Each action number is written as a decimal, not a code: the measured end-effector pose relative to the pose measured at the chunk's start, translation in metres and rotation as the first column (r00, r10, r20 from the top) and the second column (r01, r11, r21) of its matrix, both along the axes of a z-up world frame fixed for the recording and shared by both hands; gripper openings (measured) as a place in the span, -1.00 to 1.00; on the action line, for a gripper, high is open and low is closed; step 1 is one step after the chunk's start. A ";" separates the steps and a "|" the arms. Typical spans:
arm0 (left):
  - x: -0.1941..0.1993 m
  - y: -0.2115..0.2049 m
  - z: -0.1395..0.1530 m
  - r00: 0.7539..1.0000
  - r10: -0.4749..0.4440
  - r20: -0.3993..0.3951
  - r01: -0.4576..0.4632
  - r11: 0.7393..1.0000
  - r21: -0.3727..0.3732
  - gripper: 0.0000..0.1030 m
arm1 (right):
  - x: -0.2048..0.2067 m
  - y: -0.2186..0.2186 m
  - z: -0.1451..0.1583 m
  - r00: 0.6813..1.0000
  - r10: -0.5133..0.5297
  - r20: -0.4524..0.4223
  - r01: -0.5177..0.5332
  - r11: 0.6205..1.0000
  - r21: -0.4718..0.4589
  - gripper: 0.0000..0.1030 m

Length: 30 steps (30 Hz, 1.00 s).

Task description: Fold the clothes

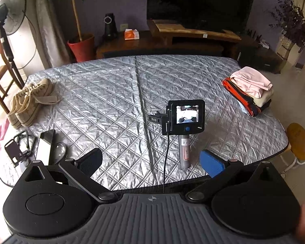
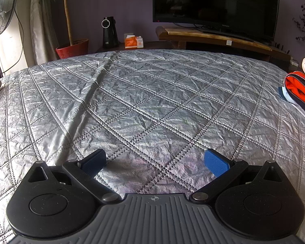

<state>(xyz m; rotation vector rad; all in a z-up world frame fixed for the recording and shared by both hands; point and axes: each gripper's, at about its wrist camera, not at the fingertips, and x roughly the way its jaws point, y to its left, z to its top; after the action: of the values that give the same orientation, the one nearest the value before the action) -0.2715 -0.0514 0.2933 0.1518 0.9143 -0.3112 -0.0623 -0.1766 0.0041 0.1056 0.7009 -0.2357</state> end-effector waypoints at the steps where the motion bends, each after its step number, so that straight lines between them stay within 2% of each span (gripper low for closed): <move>1: 0.000 0.000 0.000 1.000 0.001 -0.002 -0.001 1.000 0.000 0.99 | 0.000 0.000 0.000 1.000 0.000 0.000 0.000 1.000 0.000 1.00; 30: 0.006 0.001 -0.017 0.998 0.026 -0.048 -0.025 1.000 0.016 1.00 | 0.000 -0.001 0.000 1.000 0.000 0.000 0.000 1.000 0.000 1.00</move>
<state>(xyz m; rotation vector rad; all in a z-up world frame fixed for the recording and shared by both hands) -0.2654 -0.0503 0.2765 0.1471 0.9663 -0.2852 -0.0623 -0.1774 0.0038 0.1056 0.7009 -0.2354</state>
